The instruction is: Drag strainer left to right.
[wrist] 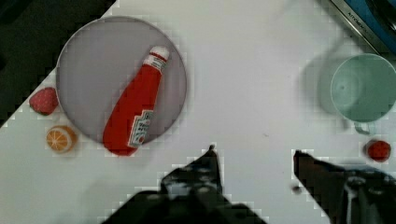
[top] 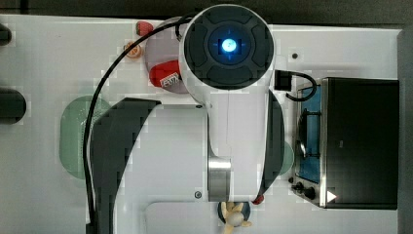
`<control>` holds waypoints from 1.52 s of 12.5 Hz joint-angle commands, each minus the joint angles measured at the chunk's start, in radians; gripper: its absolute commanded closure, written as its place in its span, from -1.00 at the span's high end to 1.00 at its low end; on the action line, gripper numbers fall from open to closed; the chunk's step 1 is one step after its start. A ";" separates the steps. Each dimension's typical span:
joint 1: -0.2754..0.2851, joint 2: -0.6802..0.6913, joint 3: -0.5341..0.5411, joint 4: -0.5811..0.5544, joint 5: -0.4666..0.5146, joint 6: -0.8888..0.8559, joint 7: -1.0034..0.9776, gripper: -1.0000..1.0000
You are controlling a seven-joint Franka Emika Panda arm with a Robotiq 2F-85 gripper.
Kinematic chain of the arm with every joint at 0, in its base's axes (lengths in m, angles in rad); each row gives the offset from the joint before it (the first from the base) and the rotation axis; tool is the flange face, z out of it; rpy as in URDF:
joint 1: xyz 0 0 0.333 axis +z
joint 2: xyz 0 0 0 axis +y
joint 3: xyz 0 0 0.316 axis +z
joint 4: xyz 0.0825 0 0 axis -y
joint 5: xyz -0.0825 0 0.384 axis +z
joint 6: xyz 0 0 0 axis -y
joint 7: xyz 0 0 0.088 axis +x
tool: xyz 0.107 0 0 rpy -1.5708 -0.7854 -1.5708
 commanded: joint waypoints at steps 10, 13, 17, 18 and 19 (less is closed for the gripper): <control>0.018 -0.243 0.205 -0.154 0.073 -0.106 0.263 1.00; 0.022 -0.111 0.366 -0.154 0.072 -0.031 0.597 1.00; 0.026 0.078 0.531 -0.173 0.066 0.148 1.046 1.00; 0.026 0.123 0.555 -0.186 0.066 0.201 1.129 1.00; 0.027 0.167 0.571 -0.204 0.064 0.257 1.180 1.00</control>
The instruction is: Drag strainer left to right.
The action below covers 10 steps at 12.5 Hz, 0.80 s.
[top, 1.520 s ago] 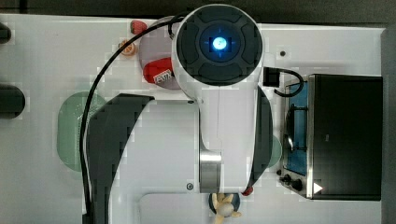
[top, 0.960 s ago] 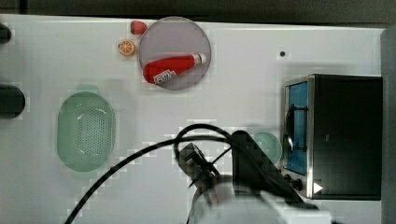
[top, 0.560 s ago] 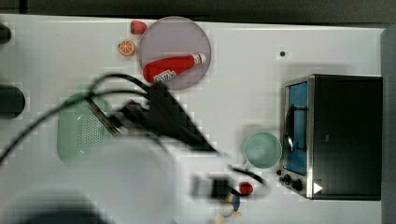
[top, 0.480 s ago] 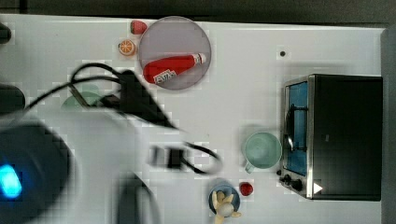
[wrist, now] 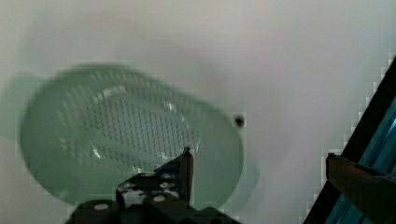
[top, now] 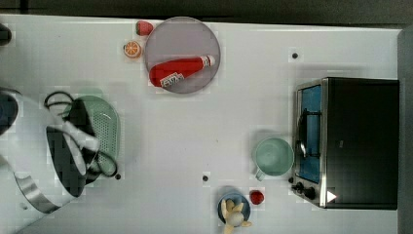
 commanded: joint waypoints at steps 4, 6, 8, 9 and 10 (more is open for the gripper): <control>-0.014 0.134 0.024 -0.087 -0.064 0.326 0.296 1.00; -0.013 0.194 0.017 -0.144 -0.078 0.480 0.298 1.00; -0.011 0.252 0.003 -0.181 -0.079 0.596 0.298 1.00; -0.006 0.278 -0.010 -0.186 -0.079 0.638 0.299 1.00; 0.004 0.303 -0.027 -0.186 -0.081 0.667 0.298 1.00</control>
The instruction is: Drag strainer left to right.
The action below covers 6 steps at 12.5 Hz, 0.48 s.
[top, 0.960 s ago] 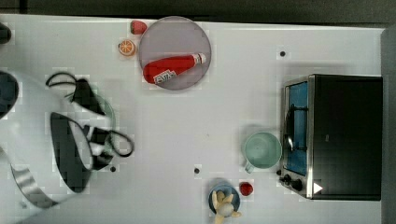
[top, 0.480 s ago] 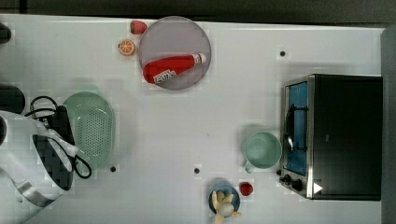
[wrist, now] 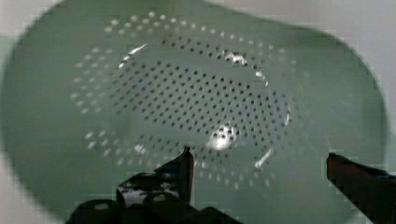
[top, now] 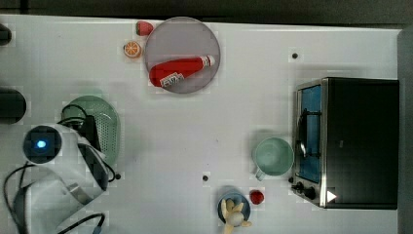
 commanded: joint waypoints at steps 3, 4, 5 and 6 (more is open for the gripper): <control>0.022 0.082 -0.132 -0.011 -0.013 0.063 0.053 1.00; 0.036 0.089 -0.149 -0.011 -0.016 0.076 0.053 1.00; 0.041 0.094 -0.154 -0.013 -0.015 0.099 0.058 1.00; 0.041 0.094 -0.166 -0.018 -0.016 0.103 0.063 1.00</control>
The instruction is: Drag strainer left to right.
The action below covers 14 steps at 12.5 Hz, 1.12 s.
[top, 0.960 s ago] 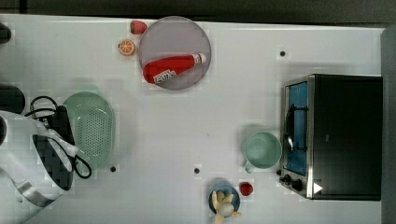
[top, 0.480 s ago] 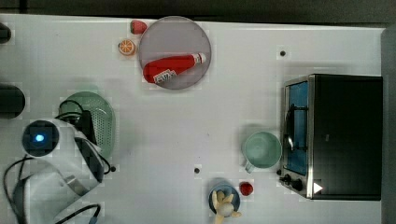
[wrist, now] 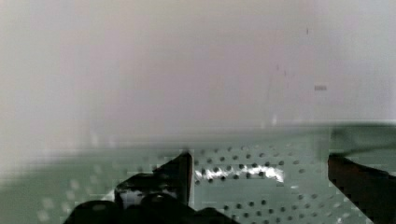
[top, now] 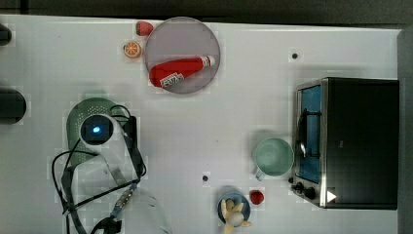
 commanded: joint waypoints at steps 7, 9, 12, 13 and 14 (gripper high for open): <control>-0.006 -0.083 -0.097 -0.042 -0.018 0.037 0.033 1.00; -0.029 -0.107 -0.114 -0.073 -0.018 0.037 0.009 1.00; -0.064 -0.144 -0.140 -0.121 -0.018 0.037 -0.071 1.00; -0.074 -0.154 -0.153 -0.136 -0.018 0.037 -0.106 1.00; -0.081 -0.164 -0.171 -0.149 -0.018 0.037 -0.135 1.00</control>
